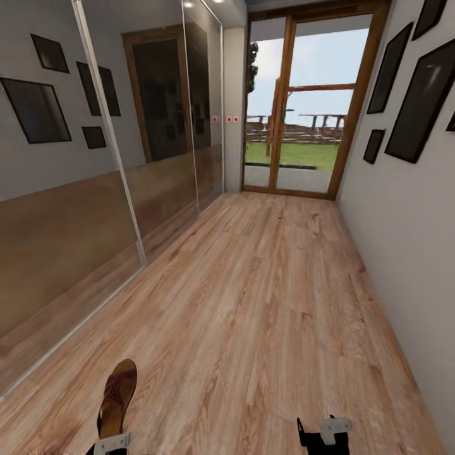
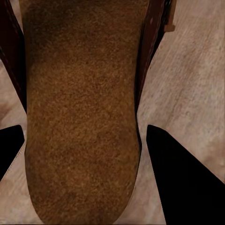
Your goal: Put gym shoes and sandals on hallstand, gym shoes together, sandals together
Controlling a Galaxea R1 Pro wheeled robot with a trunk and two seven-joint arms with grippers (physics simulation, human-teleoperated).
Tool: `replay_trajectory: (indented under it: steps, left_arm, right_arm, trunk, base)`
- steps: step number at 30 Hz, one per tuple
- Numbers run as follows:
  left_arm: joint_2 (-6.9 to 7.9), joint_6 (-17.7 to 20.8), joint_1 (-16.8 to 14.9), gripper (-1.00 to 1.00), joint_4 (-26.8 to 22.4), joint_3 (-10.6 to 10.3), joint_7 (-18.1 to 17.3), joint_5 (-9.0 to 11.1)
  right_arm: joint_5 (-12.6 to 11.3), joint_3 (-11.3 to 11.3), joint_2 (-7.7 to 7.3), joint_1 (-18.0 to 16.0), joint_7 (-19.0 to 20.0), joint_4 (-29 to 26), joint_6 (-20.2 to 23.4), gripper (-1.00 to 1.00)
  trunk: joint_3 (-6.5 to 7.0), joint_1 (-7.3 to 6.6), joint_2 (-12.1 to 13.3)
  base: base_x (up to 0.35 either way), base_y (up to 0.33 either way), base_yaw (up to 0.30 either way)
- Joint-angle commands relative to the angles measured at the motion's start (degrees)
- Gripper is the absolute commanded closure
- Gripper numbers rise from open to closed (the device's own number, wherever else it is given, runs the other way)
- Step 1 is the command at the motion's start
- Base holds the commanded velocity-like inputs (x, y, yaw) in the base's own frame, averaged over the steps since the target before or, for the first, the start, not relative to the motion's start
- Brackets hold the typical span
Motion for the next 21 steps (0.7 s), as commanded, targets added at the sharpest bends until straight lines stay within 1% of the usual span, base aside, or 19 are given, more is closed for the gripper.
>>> replay_trajectory:
  steps: [1,21]
  left_arm:
    - [0.02,-0.2,-0.1,1.00,0.2,0.3,0.1,-0.5]
    - [0.07,-0.2,-0.1,1.00,0.4,0.4,0.0,-0.6]
  right_arm:
    - [0.6,-0.1,0.00,0.0,-0.4,0.0,-0.1,-1.00]
    - [0.6,0.0,0.08,0.0,-0.4,0.0,-0.1,-1.00]
  trunk:
    - [-0.05,-0.01,0.0]
    - [-0.05,-0.01,0.0]
  base:
    - [0.043,0.000,0.273]
    - [0.003,0.000,0.277]
